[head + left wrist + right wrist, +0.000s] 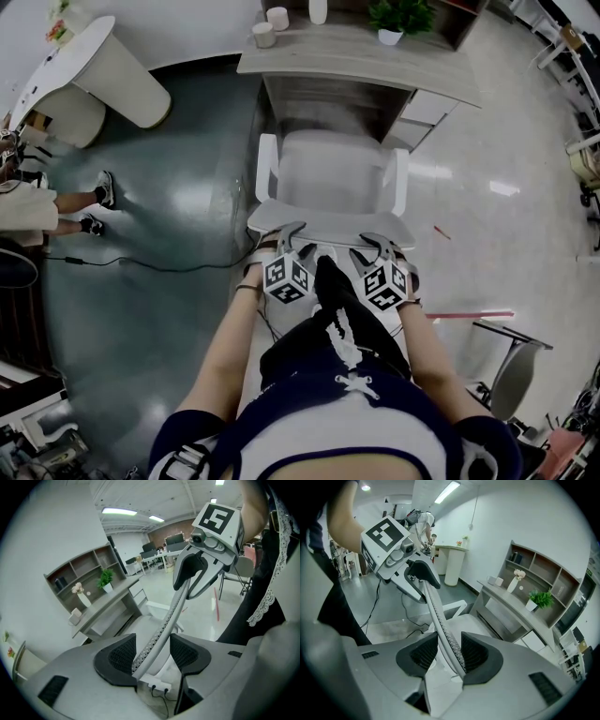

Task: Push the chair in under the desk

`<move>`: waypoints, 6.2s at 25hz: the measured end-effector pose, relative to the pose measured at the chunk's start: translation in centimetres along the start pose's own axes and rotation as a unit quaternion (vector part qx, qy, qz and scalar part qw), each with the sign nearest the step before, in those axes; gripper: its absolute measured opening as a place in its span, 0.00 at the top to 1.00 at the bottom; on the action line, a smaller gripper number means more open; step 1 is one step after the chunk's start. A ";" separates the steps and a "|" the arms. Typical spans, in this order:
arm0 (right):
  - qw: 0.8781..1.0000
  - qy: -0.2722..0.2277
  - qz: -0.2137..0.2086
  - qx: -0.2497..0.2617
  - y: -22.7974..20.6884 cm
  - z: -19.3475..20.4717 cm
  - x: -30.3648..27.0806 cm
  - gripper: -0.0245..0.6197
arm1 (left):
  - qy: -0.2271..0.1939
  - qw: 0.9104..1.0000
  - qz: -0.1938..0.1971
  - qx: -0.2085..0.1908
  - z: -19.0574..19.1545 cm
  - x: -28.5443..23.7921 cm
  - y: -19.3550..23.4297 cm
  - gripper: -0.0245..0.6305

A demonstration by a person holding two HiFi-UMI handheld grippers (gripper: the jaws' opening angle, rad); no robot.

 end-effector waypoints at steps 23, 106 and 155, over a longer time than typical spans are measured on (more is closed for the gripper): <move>1.000 -0.006 0.007 0.008 -2.3 -0.9 -0.9 0.75 | 0.003 1.000 0.010 0.001 -0.3 -2.0 2.1 0.61; 0.998 -0.011 0.012 0.057 -18.7 -2.8 -2.9 0.75 | -0.009 1.000 -0.011 0.010 -5.9 -13.5 11.2 0.62; 0.997 -0.014 0.037 0.067 -21.5 -4.6 -4.5 0.75 | 0.002 1.000 0.007 0.010 -5.6 -15.7 14.8 0.62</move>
Point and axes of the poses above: the fingertips, and each gripper's own axes: x backward along the fingers, y to its left, z out of its underside, the point moved 4 cm from there along x, backward along the fingers, and after that the axes turned 14 degrees about -z, right-handed, at the moved point
